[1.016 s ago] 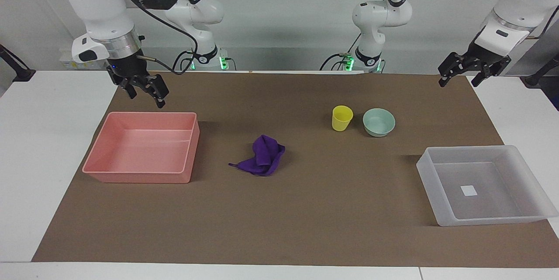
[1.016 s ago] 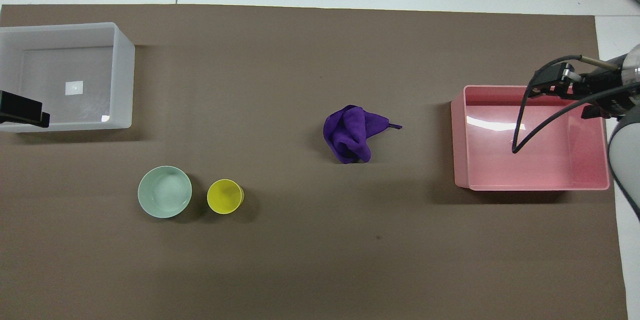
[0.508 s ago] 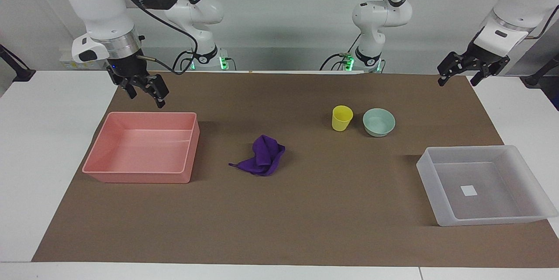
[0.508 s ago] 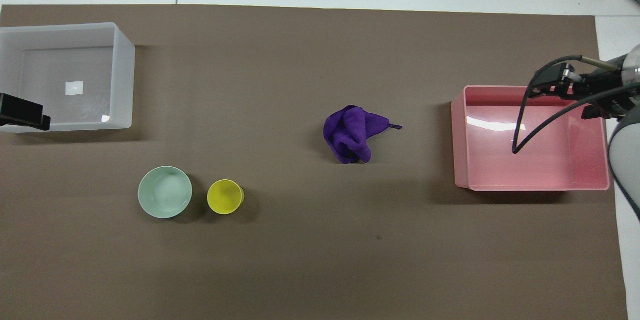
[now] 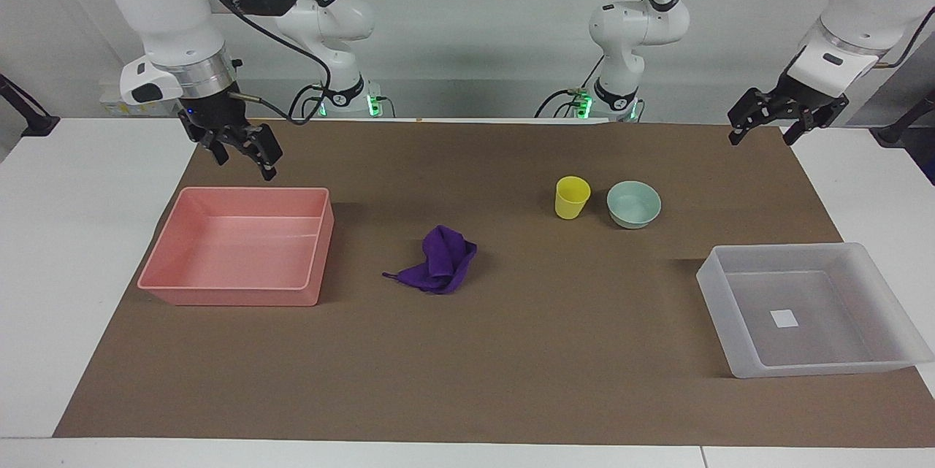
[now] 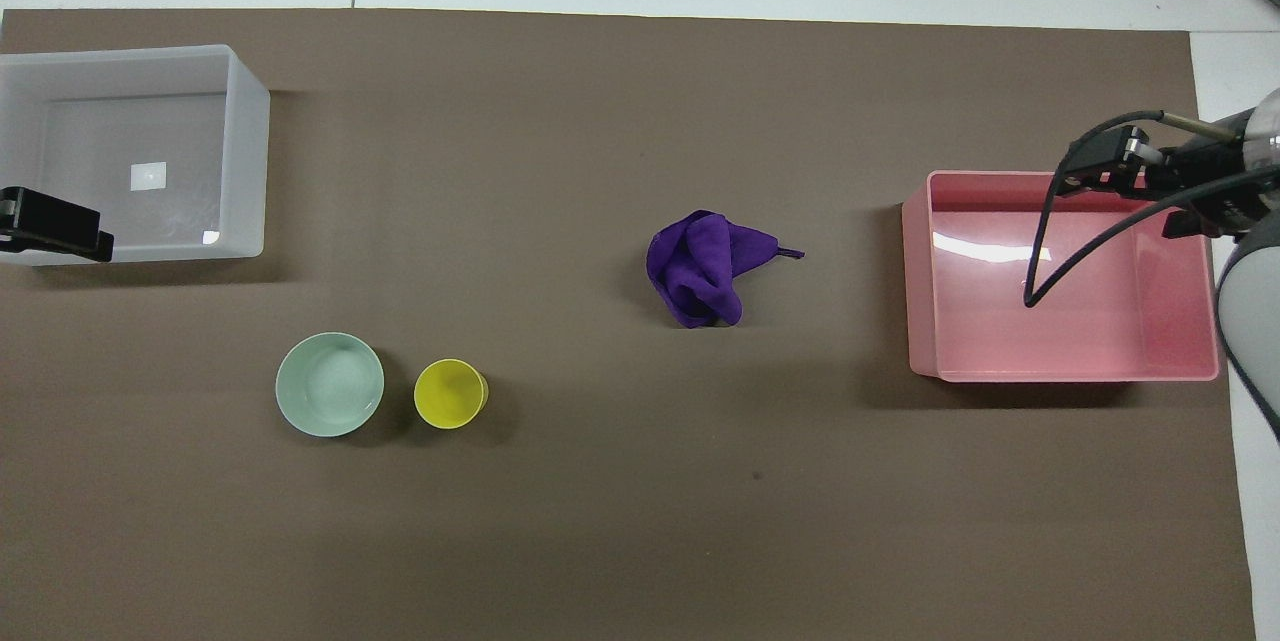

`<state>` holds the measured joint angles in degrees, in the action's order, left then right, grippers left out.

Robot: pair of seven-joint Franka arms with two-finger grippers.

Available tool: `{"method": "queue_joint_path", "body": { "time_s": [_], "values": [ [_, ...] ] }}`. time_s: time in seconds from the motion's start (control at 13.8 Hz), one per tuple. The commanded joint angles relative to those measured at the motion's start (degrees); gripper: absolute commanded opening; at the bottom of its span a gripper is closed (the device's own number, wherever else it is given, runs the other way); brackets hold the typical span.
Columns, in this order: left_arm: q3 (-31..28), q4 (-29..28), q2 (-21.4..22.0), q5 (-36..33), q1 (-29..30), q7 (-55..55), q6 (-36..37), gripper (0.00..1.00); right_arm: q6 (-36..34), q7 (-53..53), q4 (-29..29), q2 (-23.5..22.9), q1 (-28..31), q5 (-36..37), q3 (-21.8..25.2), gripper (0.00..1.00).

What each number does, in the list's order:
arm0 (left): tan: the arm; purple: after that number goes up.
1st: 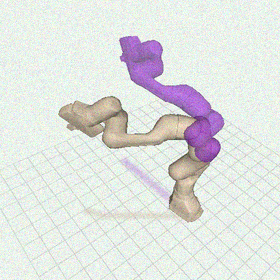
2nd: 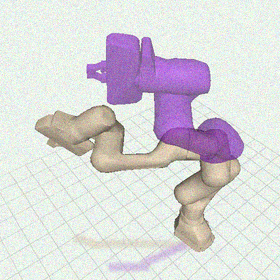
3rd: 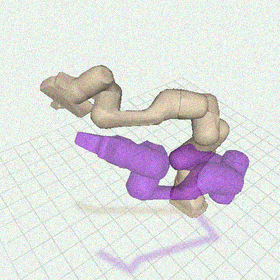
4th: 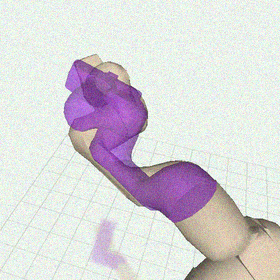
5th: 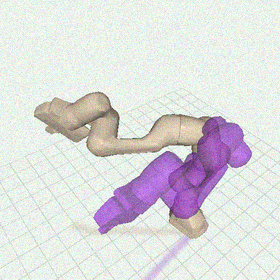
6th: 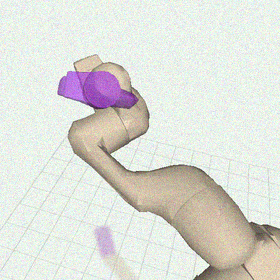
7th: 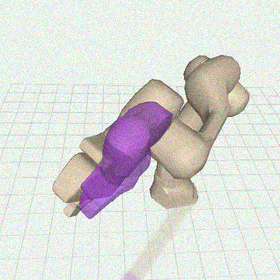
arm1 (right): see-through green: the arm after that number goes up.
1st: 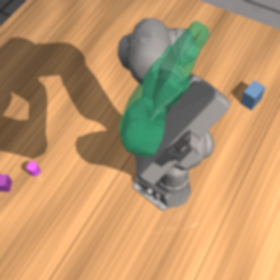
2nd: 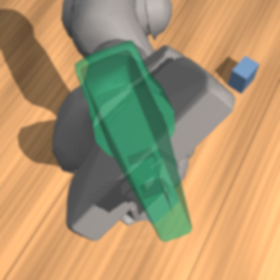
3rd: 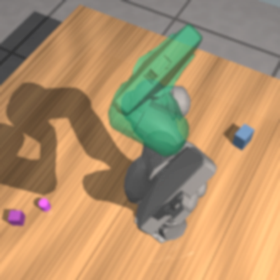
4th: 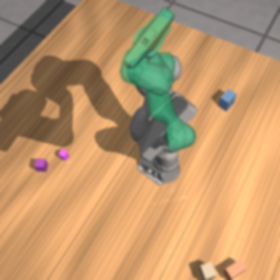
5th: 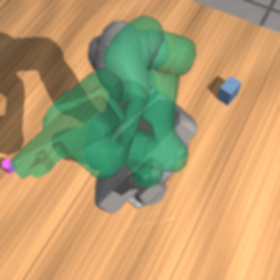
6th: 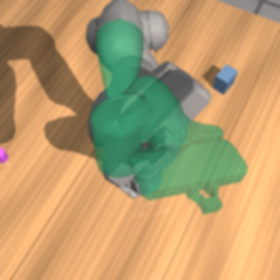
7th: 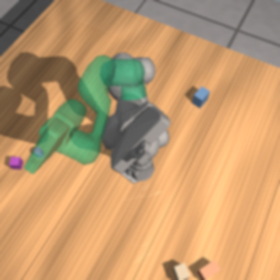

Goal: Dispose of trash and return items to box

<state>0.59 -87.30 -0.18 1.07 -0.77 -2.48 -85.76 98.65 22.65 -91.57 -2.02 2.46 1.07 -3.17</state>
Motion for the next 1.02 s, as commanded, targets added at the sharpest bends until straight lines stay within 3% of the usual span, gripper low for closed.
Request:
{"method": "queue_joint_path", "body": {
  "time_s": [0.0, 0.22, 0.94],
  "values": [
    [-0.42, -0.16, 0.97, -0.27, -1.42, 0.03, 2.60, 1.00, -0.91, -1.47, -0.19, 0.35, 0.35, 0.07, -0.26, 1.00],
    [-0.33, -0.51, 1.59, -0.19, -1.42, 0.90, 7.26, 1.00, -0.91, -1.39, -0.19, 0.26, 0.35, 0.07, -0.26, 1.00],
    [0.64, -0.77, 1.41, -0.10, -4.07, 0.82, 7.01, 1.00, -0.91, -1.47, -0.19, 0.35, 0.35, 0.07, -0.26, 1.00]
  ]
}}
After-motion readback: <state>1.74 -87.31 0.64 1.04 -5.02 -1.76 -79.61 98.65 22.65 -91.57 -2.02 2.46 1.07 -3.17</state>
